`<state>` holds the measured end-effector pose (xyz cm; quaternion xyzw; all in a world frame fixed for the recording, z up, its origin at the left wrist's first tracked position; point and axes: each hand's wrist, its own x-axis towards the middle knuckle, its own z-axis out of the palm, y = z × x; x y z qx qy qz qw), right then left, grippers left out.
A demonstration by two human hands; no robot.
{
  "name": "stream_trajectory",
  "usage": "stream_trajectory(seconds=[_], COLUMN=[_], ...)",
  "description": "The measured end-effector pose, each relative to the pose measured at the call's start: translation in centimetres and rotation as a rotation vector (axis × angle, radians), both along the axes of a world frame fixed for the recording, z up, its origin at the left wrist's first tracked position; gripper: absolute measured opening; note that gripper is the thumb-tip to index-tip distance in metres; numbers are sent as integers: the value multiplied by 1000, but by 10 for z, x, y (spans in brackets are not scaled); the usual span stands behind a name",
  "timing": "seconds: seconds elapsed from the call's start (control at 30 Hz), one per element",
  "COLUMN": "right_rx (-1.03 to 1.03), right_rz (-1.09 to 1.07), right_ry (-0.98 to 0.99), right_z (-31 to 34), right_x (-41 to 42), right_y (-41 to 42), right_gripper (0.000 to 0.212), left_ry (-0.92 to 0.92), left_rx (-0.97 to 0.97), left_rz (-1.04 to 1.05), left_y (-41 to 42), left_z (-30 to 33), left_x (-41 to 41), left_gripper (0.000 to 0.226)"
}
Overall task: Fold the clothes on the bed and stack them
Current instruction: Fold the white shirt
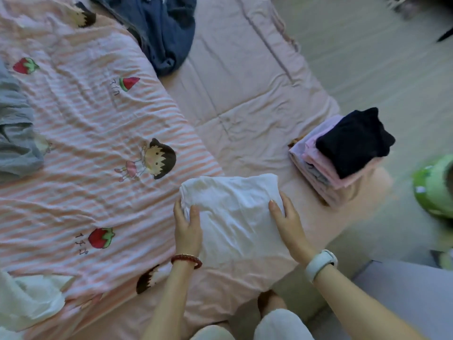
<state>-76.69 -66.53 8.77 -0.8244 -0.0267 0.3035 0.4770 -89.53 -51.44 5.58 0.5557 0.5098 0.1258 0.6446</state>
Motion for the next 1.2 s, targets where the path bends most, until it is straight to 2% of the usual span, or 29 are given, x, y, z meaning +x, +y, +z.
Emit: stream_trajectory(seconds=[0.13,0.3,0.5,0.67,0.77,0.8,0.87,0.93,0.97,1.07,1.13,1.2], right_rx=[85,162,69,9,-146,-241,-383,-314,-277,-291,-339,-368], right_rz=[-25,9,108,230,306,293,270,352,433,602,624,606], right_ry=[-179,-300,-383,-340,-326,-373,-647,-964,-1049,-1123,-1084,-1063], right_z=[37,78,88,49,6,-6,-22,-30,-34,-48,-56,-56], right_x=[65,181,332,407,429,431,424,408,400,391,400,410], right_y=[-35,-88,-142,-160,-169,-172,-176,-175,-173,-167,-163,-161], right_gripper=[46,43,56,55,53,53,52,47,46,42,40,43], left_ry=[-76,-227,-314,-229,-60,16,114,132,148,235,310,284], left_rx=[24,77,-7,-87,-156,-172,-136,-16,35,68,177,241], left_rz=[-71,-36,115,192,151,129,101,75,64,81,75,112], left_y=[-26,-80,-176,-220,-232,-235,-237,-236,-235,-234,-237,-239], left_z=[31,66,72,43,10,4,-4,-5,-5,-6,-5,-3], left_x=[88,197,306,356,366,368,370,374,378,388,393,399], left_gripper=[54,57,57,57,60,61,63,62,61,55,53,50])
